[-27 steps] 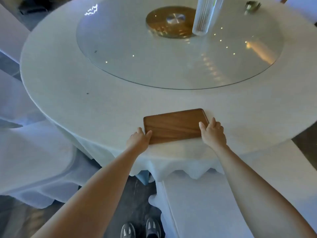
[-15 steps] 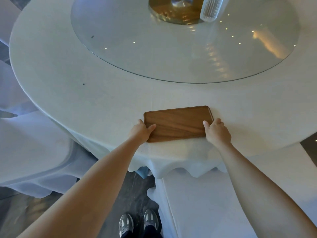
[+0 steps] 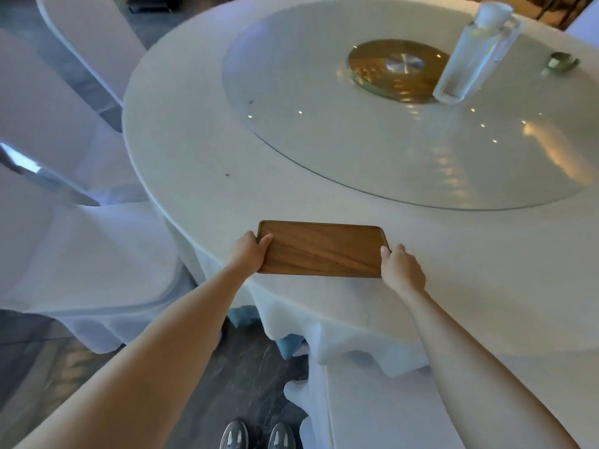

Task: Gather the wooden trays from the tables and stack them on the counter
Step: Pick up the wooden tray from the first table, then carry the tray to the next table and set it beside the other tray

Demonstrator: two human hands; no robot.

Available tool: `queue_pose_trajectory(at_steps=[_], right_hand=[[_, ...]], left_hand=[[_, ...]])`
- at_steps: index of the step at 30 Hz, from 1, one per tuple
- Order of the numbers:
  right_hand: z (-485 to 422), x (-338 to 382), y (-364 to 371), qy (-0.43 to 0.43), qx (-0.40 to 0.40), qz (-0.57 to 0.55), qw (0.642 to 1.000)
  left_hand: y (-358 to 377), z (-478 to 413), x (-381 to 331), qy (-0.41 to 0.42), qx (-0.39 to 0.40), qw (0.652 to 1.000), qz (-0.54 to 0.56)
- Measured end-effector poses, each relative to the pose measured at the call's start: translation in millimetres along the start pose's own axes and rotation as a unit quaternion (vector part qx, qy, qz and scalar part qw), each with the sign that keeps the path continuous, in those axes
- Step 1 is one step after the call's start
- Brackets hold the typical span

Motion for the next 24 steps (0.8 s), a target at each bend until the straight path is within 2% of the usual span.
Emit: queue_pose_trajectory(at_steps=[6,11,18,24], right_hand=[[39,115,-3,-0.102,-0.011,-0.033,0.994],[99,215,9,-0.212,0.003,-0.045,0.976],[222,347,45,-0.347,0.03,-0.053,0.936],[348,438,107,-0.419,0.052,-0.04,0.906]], left_hand=[[-103,12,56,-0.046,-0.124,0.99,0.045],[-196,52,119,-0.099,-0.211,0.97,0.063],[-313,127,231,-0.17,-0.315,0.932,0.049],[-402,192,351,-0.21,-0.354,0.911,0.036]])
Point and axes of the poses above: each hand's wrist, its own z-axis away from the middle knuckle, its own y-axis out of the palm, x = y × z, the point moved 5 cm from there along -z, towards the middle knuckle, and after that the axes turned 10 degrees about y, right-handed, at the moved point
